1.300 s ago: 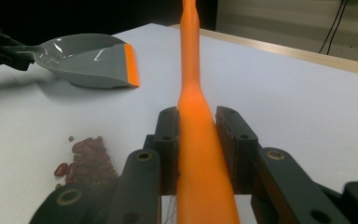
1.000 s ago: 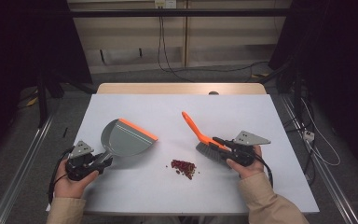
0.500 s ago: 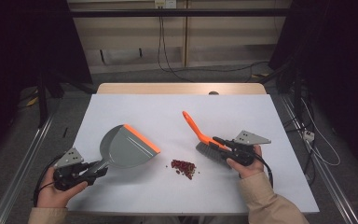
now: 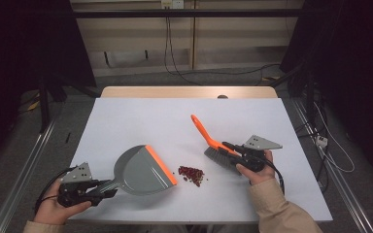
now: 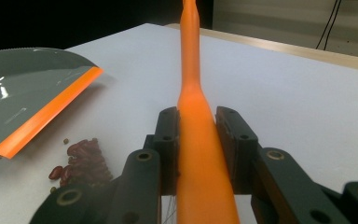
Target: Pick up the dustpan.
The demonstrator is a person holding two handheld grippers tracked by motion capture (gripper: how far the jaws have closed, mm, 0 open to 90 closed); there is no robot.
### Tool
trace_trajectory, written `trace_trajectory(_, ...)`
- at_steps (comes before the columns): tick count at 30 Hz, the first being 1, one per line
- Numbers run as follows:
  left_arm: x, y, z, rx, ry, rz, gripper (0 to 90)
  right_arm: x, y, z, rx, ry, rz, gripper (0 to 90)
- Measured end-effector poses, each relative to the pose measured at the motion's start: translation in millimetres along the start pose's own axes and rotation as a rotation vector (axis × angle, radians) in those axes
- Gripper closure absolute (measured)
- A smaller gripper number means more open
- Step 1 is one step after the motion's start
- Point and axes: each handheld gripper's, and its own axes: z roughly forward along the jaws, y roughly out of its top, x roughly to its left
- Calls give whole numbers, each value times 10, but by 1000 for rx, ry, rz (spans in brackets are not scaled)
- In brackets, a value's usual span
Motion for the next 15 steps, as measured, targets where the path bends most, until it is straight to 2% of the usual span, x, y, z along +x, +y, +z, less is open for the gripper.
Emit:
trace_trajectory(5, 5, -33, 124, 30, -45, 0, 625, 8, 7, 5, 4, -7, -2, 713)
trace_trajectory(8, 17, -22, 172, 30, -53, 3, 625, 13, 7, 1, 7, -9, -4, 713)
trace_trajectory(15, 7, 44, 237, 40, -76, 51, 624, 17, 8, 7, 6, -8, -8, 713)
